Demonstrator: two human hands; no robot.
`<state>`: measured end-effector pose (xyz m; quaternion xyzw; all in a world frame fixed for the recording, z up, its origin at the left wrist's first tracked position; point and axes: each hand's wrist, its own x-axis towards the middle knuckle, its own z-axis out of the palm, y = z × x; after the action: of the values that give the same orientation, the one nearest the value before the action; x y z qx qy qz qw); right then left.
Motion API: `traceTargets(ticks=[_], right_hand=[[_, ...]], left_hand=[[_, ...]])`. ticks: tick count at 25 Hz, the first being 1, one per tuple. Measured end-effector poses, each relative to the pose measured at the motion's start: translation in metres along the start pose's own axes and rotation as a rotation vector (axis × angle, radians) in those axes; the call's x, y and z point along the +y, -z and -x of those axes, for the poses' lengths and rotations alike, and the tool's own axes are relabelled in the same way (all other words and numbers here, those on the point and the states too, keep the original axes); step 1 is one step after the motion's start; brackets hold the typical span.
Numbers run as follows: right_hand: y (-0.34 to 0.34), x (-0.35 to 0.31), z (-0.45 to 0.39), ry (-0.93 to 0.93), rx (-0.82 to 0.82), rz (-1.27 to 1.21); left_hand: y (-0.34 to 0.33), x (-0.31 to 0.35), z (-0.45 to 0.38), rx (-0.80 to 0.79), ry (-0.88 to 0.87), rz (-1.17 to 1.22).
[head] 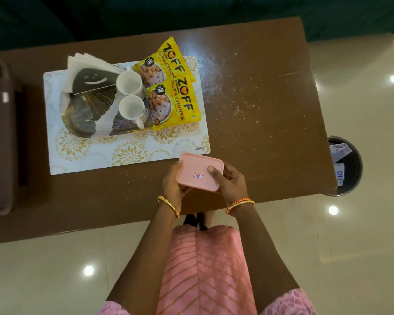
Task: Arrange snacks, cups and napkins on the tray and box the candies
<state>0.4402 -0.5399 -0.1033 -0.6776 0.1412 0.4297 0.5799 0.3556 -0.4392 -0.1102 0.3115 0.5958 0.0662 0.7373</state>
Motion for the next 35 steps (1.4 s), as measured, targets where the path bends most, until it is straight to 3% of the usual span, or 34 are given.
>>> traceTargets(ticks=[3, 8, 13, 22, 27, 35], right_hand=[[-0.006, -0.006, 0.005, 0.047, -0.126, 0.148], [-0.045, -0.006, 0.007, -0.001, -0.282, 0.229], [-0.105, -0.005, 0.014, 0.005, -0.297, 0.299], [-0.247, -0.034, 0.001, 0.284, 0.115, 0.305], [-0.289, -0.03, -0.019, 0.415, 0.311, 0.469], [-0.313, -0.011, -0.034, 0.498, 0.336, 0.644]], left_hand=[[0.023, 0.003, 0.006, 0.097, -0.012, -0.07], [0.058, 0.007, 0.006, 0.287, -0.046, 0.089], [0.108, 0.047, -0.002, 0.409, -0.123, 0.133], [0.17, 0.164, -0.055, 0.251, -0.343, -0.254], [0.188, 0.187, -0.094, 0.306, -0.457, -0.408], [0.189, 0.19, -0.115, 0.33, -0.526, -0.424]])
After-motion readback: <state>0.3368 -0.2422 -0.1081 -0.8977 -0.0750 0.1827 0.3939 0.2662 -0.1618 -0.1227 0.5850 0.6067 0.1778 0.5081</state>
